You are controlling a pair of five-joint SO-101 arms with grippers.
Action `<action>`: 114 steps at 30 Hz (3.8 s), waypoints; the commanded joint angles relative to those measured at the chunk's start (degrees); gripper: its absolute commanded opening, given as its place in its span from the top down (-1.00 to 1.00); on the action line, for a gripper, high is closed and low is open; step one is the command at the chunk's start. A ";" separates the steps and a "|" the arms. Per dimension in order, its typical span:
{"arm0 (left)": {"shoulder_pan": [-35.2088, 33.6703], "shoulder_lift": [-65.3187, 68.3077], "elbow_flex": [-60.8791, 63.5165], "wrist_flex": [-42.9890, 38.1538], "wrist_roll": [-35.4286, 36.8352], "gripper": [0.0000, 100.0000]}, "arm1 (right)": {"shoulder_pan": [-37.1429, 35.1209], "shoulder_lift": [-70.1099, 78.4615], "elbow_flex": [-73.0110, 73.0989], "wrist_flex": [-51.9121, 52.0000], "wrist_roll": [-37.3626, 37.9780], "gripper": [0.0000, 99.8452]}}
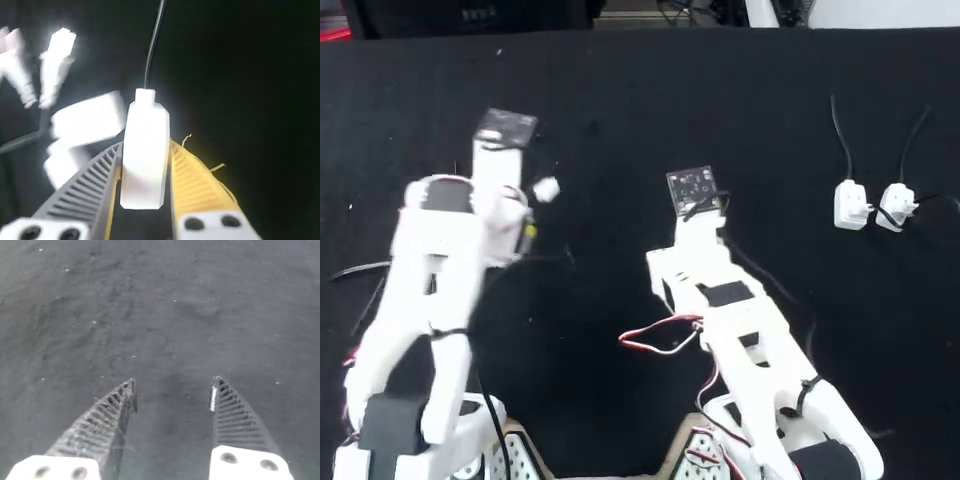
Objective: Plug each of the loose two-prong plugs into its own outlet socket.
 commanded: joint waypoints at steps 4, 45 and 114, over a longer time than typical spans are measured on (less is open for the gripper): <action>7.34 -0.62 13.93 -19.52 6.51 0.93 | 0.97 -1.45 -1.71 -1.58 -0.53 0.54; -17.98 0.70 15.78 -26.37 -6.59 0.55 | 0.88 -1.45 -1.63 -1.58 -0.53 0.54; -5.85 6.51 11.56 -27.60 9.49 0.55 | 0.88 -1.45 -1.71 -1.58 -0.53 0.54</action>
